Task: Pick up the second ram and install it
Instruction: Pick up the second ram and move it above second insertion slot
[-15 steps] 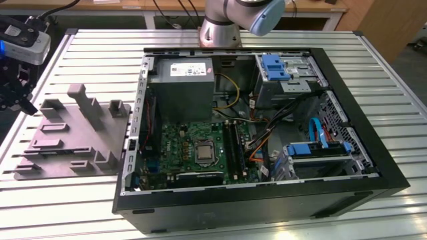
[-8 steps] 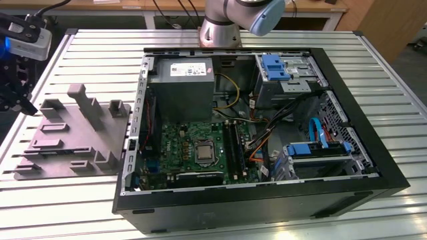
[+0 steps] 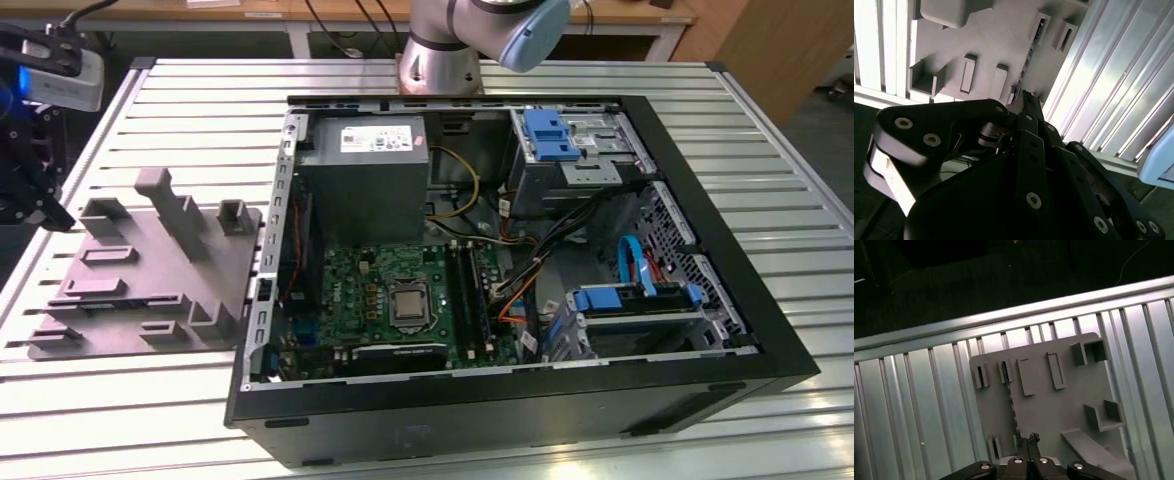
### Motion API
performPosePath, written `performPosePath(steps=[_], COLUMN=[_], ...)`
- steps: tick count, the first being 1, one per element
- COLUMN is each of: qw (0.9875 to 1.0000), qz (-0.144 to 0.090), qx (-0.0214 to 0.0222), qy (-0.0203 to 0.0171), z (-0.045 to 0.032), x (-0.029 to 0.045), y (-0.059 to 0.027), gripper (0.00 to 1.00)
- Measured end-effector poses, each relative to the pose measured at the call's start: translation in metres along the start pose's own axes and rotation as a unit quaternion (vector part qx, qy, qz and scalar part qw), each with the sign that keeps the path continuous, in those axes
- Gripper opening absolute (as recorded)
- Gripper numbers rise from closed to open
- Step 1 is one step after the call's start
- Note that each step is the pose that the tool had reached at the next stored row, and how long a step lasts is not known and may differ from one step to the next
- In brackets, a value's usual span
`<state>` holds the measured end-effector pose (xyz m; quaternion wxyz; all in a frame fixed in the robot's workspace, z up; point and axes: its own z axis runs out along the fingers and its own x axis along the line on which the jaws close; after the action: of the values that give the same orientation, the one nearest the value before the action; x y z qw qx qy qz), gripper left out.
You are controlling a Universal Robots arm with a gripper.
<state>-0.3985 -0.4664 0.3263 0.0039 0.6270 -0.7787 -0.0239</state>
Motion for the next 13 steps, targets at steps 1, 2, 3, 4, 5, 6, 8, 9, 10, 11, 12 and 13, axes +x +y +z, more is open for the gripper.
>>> performPosePath(steps=[1,2,3,4,5,6,8,9,10,11,12,13], qw=[1.0,0.9998,0.9996,0.9993,0.999,0.9985,0.9974,0.9966,0.9958,0.995,0.9942,0.9939], qz=[-0.009,-0.019,-0.028,-0.037,-0.046,-0.055,-0.072,-0.082,-0.091,-0.1,-0.107,-0.11], qx=[-0.0002,-0.0004,-0.0007,-0.0009,-0.0011,-0.0013,-0.0018,-0.002,-0.0022,-0.0024,-0.0026,-0.0027], qy=[0.0004,0.0008,0.0012,0.0015,0.0019,0.0023,0.003,0.0035,0.0038,0.0042,0.0045,0.0046], z=[0.0002,0.0003,0.0005,0.0007,0.0009,0.001,0.0013,0.0015,0.0017,0.0019,0.0019,0.002], x=[0.0,0.0,0.0,0.0,0.0,0.0,0.0,0.0,0.0,0.0,0.0001,0.0001], y=[0.0,0.0,0.0,0.0,0.0,0.0,0.0,0.0,0.0,0.0,0.0,0.0], gripper=[0.1,0.1,0.1,0.1,0.1,0.1,0.1,0.1,0.1,0.1,0.1,0.1])
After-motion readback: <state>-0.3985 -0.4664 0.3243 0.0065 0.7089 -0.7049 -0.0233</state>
